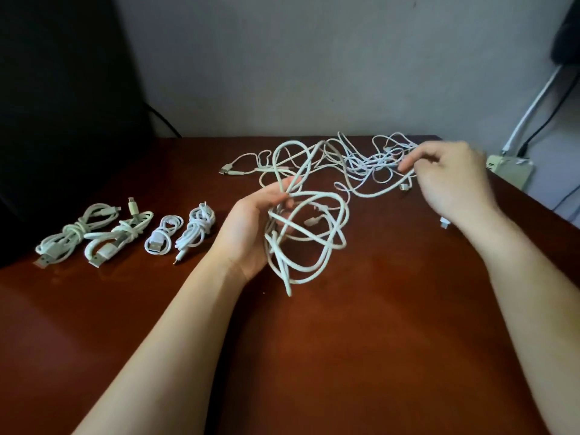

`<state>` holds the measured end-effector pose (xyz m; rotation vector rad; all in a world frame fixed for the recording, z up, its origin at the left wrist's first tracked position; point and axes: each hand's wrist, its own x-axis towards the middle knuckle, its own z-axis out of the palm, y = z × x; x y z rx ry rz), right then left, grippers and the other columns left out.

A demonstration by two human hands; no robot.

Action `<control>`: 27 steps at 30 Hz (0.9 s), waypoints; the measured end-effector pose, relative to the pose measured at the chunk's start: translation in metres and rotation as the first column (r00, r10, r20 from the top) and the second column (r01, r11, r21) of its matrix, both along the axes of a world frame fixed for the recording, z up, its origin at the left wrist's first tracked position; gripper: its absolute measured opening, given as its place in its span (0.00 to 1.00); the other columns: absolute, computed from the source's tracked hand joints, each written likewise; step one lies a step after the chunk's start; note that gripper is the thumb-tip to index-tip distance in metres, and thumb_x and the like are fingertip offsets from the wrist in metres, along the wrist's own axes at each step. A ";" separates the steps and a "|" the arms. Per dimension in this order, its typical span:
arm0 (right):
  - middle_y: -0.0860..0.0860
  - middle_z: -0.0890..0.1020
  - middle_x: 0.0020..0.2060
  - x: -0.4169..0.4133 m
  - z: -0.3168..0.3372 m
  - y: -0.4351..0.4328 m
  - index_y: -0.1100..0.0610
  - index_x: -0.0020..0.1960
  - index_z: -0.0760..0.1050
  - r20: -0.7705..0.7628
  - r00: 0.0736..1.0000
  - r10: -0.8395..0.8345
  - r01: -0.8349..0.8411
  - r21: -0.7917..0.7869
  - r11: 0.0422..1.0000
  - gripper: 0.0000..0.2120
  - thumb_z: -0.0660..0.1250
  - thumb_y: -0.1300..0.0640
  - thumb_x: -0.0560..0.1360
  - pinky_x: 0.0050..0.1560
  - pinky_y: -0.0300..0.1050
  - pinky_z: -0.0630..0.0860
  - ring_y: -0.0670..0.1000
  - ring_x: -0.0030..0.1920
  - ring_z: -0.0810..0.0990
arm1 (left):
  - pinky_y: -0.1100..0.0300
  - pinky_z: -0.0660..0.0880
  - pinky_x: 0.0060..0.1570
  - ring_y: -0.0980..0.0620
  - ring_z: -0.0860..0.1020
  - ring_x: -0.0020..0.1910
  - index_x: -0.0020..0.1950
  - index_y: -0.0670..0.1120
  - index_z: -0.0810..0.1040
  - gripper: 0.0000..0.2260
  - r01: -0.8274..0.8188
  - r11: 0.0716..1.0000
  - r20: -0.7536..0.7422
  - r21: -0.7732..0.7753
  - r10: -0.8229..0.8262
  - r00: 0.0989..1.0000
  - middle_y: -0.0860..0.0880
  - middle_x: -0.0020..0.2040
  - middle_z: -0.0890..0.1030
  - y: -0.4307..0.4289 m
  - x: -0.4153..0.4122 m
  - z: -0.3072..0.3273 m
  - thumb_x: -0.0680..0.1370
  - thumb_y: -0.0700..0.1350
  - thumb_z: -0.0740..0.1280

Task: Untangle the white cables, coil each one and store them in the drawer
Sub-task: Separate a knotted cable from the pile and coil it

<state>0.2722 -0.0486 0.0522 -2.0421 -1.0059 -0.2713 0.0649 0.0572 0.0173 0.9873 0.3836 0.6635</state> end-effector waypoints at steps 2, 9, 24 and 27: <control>0.53 0.79 0.36 0.002 -0.001 -0.004 0.50 0.40 0.81 0.060 0.996 -0.058 0.070 -0.217 0.974 0.13 0.59 0.61 0.72 0.41 0.46 0.71 0.58 0.38 0.75 | 0.68 0.65 0.31 0.58 0.66 0.30 0.53 0.43 0.79 0.14 0.016 0.999 -0.067 0.033 -0.013 0.998 0.50 0.34 0.68 -0.001 0.004 -0.002 0.78 0.35 0.54; 0.52 0.75 0.65 -0.016 -0.003 -0.005 0.49 0.66 0.71 0.247 0.956 0.158 -0.013 -0.501 0.866 0.19 0.55 0.54 0.77 0.61 0.51 0.66 0.57 0.65 0.70 | 0.66 0.64 0.35 0.58 0.71 0.28 0.56 0.40 0.78 0.14 0.023 1.000 -0.128 -0.007 -0.023 0.992 0.49 0.34 0.71 -0.004 0.009 -0.006 0.78 0.35 0.55; 0.42 0.78 0.47 -0.045 -0.027 0.011 0.43 0.54 0.75 -0.097 0.865 0.493 -0.493 -0.351 0.796 0.13 0.70 0.47 0.71 0.45 0.42 0.72 0.38 0.37 0.72 | 0.62 0.71 0.36 0.53 0.73 0.33 0.57 0.42 0.79 0.11 -0.117 0.918 -0.199 0.378 0.205 0.958 0.44 0.37 0.75 -0.006 0.006 -0.006 0.77 0.35 0.62; 0.43 0.79 0.41 -0.047 -0.035 0.014 0.46 0.47 0.74 -0.143 0.855 0.498 -0.506 -0.441 0.741 0.09 0.73 0.53 0.71 0.41 0.40 0.72 0.42 0.38 0.76 | 0.56 0.73 0.41 0.50 0.75 0.37 0.55 0.45 0.79 0.10 -0.117 0.881 -0.211 0.458 0.236 0.949 0.45 0.38 0.77 -0.008 0.006 -0.004 0.77 0.35 0.63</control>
